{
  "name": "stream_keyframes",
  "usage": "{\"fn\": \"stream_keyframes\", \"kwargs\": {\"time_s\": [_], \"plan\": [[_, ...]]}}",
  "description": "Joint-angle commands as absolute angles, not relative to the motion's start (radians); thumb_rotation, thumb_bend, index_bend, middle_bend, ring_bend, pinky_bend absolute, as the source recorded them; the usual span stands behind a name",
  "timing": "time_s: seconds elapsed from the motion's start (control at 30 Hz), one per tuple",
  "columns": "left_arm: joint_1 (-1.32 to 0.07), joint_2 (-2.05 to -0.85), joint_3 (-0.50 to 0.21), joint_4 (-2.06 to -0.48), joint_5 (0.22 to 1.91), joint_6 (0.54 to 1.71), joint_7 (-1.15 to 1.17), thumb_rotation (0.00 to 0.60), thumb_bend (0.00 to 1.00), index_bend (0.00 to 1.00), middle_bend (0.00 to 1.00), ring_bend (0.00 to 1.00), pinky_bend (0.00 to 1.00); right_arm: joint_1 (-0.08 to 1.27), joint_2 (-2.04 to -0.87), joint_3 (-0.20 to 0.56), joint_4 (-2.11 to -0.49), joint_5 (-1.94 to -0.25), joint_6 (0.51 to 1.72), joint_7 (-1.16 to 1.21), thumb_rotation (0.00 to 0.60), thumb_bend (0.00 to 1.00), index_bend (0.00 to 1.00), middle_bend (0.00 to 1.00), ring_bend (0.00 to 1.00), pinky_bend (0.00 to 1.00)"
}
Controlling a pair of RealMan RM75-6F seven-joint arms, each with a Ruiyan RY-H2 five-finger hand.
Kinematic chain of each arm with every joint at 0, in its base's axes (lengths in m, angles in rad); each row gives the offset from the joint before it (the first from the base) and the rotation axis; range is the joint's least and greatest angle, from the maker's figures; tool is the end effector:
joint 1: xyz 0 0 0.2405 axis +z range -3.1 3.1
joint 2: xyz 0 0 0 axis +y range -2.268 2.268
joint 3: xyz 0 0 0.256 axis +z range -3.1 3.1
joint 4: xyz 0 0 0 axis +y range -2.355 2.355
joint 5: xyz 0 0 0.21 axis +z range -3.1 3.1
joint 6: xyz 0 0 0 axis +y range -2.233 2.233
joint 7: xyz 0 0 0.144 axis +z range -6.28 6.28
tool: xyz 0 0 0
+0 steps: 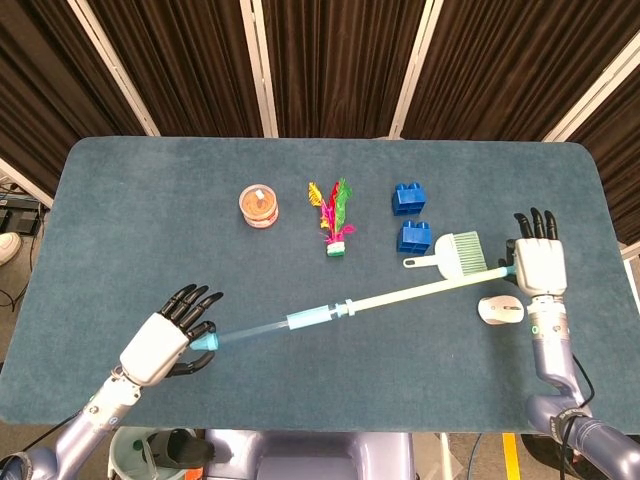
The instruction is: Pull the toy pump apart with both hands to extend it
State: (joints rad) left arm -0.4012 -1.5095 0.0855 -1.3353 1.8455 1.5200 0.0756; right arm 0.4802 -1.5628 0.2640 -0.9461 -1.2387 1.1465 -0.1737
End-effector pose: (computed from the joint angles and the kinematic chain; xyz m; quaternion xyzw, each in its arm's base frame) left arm -0.2135 0.2199 0.0260 -0.7451 -0.2225 -0.5072 0.3716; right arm -0.3199 -0.3586 0.0898 0.6056 -0.3102 0.3188 0.6598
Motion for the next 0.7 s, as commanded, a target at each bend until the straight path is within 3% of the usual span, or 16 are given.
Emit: {"fn": "stream_keyframes", "kwargs": {"time_s": [0.03,0.27,0.33,0.53,0.7], "plan": [[-0.409,-1.523,0.069,-1.32,1.83,1.51,0.061,0.6,0.25,0.29,0.09,0.05,0.12,0.479,-1.564,0.259,-0.944,-1.243,1.151,-0.171,0.6,0.37,0.69,0.16,0.0,0.0],[-0.453,-1.609,-0.01,-1.187,1.773,1.469,0.027,0.6,0.13,0.01,0.09,0.05,0.12,0.47,-1.546,0.236,-0.96,-1.225,1.096,-0.174,0.6,0.33,0.09,0.01,0.0,0.0],[-0.469,-1.635,-0.039,-1.137,1.74,1.448,0.011,0.6,0.12,0.0,0.09,0.05,0.12,0.472,-1.53,0.238,-0.977,-1.199,1.053,-0.172,0.6,0.32,0.01,0.0,0.0,0.0],[-0.478,-1.651,-0.067,-1.068,1.714,1.462,-0.022,0.6,0.12,0.0,0.07,0.05,0.12,0.458,-1.481,0.227,-1.032,-1.14,1.018,-0.286,0.6,0.14,0.0,0.0,0.0,0.0],[-0.458,-1.608,-0.056,-1.097,1.699,1.466,0.006,0.6,0.11,0.0,0.04,0.04,0.12,0.414,-1.412,0.187,-1.172,-1.076,1.034,-0.466,0.6,0.0,0.0,0.0,0.0,0.0]]}}
